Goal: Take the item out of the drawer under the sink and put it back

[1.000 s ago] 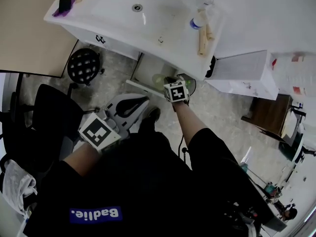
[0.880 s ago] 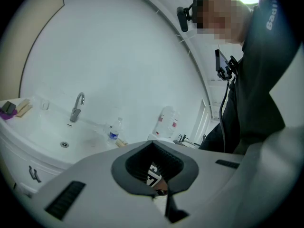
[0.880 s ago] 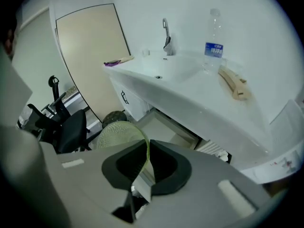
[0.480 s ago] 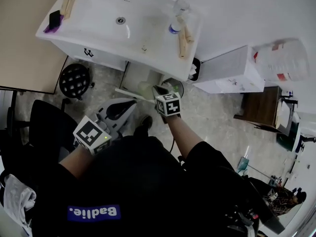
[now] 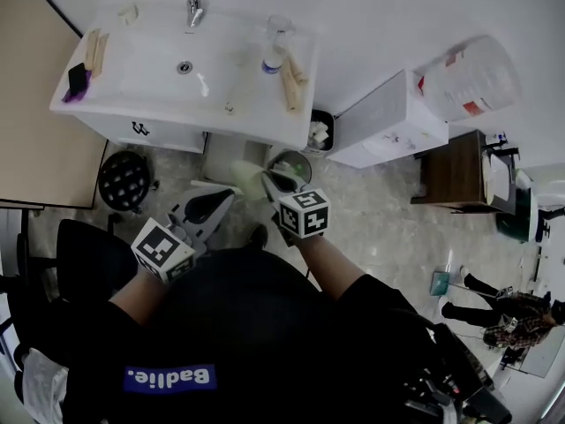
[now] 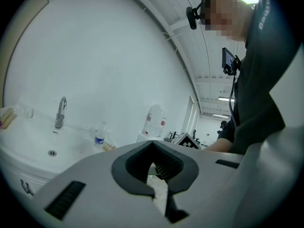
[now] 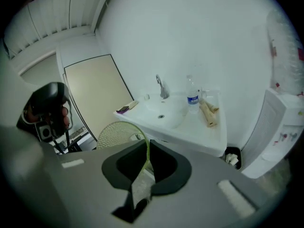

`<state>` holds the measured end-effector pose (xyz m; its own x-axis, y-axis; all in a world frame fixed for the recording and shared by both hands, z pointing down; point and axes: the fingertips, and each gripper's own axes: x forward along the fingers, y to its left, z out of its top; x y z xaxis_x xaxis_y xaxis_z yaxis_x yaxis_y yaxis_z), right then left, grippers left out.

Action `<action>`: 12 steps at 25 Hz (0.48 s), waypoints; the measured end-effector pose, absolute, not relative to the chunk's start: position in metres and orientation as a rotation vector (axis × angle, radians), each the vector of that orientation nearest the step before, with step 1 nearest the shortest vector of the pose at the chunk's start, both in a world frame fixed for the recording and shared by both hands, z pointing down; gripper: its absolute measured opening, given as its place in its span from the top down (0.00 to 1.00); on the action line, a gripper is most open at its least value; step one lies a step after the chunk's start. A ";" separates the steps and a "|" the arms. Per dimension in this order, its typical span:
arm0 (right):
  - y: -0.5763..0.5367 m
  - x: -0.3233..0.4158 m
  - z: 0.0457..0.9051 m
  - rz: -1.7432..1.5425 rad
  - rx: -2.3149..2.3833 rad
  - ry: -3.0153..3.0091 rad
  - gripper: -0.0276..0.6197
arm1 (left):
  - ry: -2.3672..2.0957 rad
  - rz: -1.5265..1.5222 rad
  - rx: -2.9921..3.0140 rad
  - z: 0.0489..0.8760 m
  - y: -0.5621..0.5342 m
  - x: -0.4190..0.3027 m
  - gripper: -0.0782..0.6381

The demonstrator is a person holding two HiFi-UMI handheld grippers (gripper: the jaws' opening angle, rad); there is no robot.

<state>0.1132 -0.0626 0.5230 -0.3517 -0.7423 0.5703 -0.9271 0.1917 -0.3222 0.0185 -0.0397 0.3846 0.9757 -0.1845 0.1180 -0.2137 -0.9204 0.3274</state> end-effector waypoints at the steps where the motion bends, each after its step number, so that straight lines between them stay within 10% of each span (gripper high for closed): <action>1: -0.059 0.115 0.513 0.904 1.601 -2.195 0.92 | -0.275 0.119 2.783 0.382 -0.038 0.021 0.90; 12: -0.027 0.123 0.431 0.769 1.746 -2.308 0.92 | -0.201 0.134 2.831 0.371 -0.024 0.040 0.90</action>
<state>0.1228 -0.0270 0.4312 -0.3129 -0.8565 0.4105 -0.9315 0.1924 -0.3086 0.0398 -0.0242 0.3707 0.9858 -0.1238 0.1131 -0.1518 -0.9453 0.2886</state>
